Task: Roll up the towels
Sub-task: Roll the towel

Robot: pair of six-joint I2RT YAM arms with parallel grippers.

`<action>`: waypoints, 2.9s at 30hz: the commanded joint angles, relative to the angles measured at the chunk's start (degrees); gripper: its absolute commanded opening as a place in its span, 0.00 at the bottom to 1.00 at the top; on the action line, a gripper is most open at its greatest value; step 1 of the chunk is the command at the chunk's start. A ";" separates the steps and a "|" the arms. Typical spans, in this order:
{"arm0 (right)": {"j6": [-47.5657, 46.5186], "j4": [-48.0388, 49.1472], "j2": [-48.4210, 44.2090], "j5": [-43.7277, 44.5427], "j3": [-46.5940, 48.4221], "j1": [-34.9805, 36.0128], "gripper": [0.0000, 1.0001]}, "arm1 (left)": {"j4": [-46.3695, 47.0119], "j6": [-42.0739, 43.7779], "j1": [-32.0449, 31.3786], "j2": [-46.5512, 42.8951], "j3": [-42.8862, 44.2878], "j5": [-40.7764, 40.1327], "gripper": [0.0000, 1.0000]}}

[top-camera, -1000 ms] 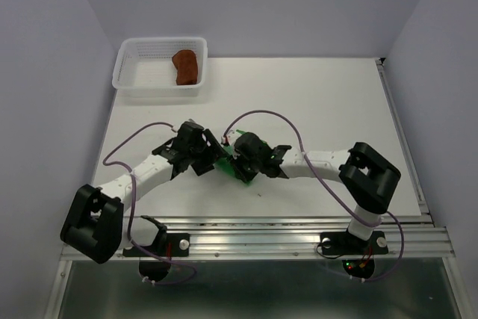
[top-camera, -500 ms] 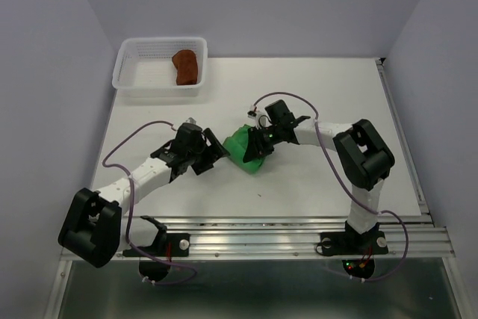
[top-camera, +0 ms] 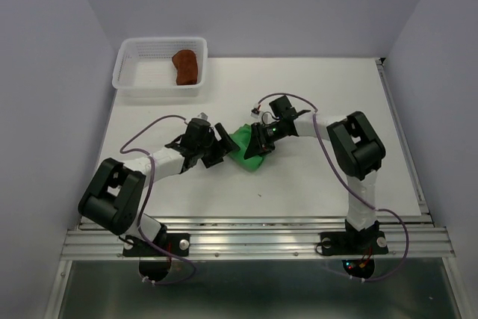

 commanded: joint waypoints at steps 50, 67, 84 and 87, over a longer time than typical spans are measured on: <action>-26.26 12.61 -27.52 55.17 -17.55 27.91 0.82 | -13.87 -4.13 -4.10 3.02 6.01 -5.62 0.21; -26.18 23.41 -24.62 63.42 -28.98 31.96 0.72 | -14.14 -4.75 -4.18 3.02 6.80 -2.98 0.26; -22.32 25.99 -26.37 69.95 -29.88 31.96 0.12 | -13.08 -6.68 -4.18 -6.19 2.76 -1.92 0.78; -18.71 17.13 -26.20 65.91 -25.04 31.96 0.11 | -15.36 -6.86 -4.18 -9.44 2.06 -4.03 0.83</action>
